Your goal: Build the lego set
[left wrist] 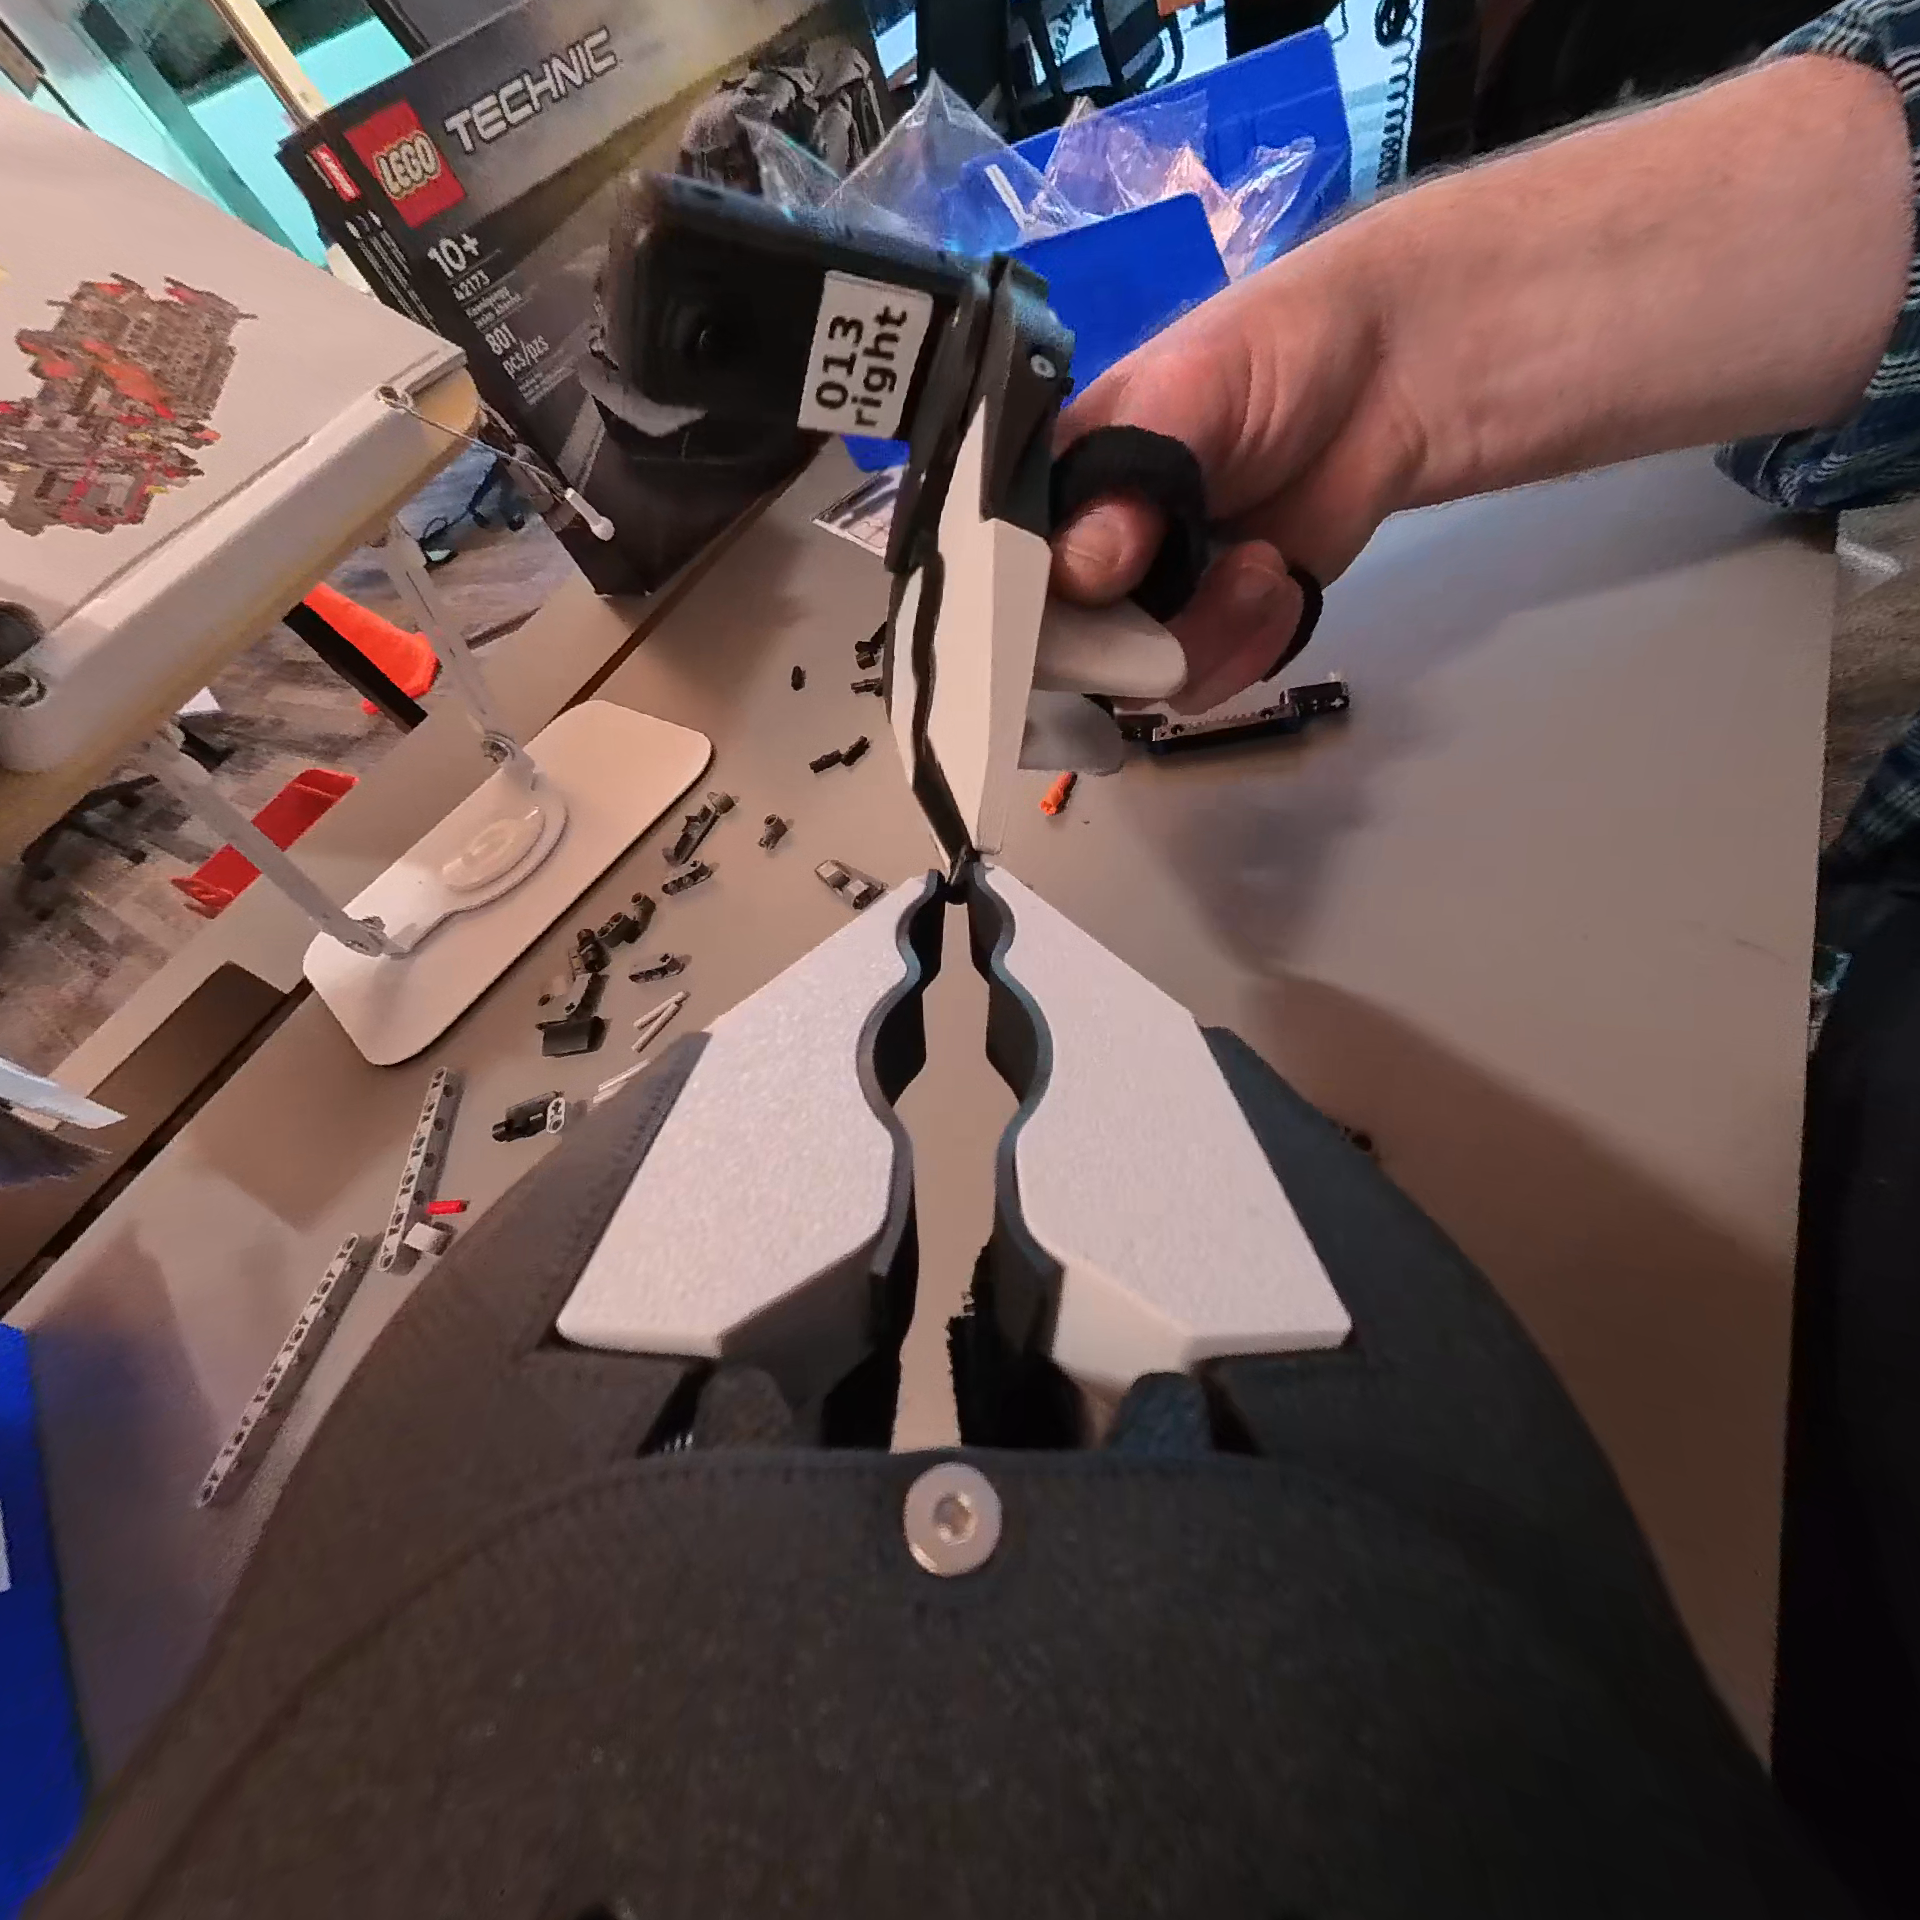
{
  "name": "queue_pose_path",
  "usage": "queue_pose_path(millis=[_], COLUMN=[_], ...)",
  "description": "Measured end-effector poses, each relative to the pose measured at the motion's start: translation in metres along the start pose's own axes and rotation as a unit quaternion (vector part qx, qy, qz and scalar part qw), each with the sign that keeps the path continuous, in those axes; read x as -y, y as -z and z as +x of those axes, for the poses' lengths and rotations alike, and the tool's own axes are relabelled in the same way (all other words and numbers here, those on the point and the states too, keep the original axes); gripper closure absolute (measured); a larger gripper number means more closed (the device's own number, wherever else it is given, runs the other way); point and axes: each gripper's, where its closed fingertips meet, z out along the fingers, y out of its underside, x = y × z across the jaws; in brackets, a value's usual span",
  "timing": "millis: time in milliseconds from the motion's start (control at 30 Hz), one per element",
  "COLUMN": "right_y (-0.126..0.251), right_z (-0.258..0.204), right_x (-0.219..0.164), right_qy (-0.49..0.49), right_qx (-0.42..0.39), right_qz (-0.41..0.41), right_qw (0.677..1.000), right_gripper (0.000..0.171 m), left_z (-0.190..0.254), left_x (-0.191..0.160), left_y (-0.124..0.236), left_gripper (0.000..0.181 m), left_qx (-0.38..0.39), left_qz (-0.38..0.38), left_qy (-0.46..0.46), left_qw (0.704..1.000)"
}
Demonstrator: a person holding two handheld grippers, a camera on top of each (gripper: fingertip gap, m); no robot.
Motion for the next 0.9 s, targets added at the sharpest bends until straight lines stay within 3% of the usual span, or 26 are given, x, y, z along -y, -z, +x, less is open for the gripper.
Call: queue_pose_path(millis=[33, 367, 667, 900], right_y=[0.0, 0.007, -0.005, -0.001], right_z=[-0.001, -0.009, -0.023, -0.024], right_x=[0.001, -0.001, -0.009, -0.018], right_qy=[0.004, 0.124, 0.146, 0.196], right_qx=[-0.003, -0.145, -0.189, -0.268], right_qz=[0.001, -0.062, -0.104, -0.141], right_qw=[1.0, 0.98, 0.965, 0.933], right_gripper=[0.169, 0.169, 0.168, 0.168], left_z=[0.0, 0.002, 0.012, 0.018], left_x=[0.0, -0.002, 0.006, -0.008], left_y=[0.0, 0.01, 0.024, 0.032], left_gripper=[0.178, 0.17, 0.167, 0.166], left_qx=[-0.002, -0.001, 0.001, -0.014], left_qz=[0.0, -0.022, -0.012, -0.032], left_qy=[0.003, 0.039, 0.005, 0.019], left_qw=[1.0, 0.999, 1.0, 0.999])
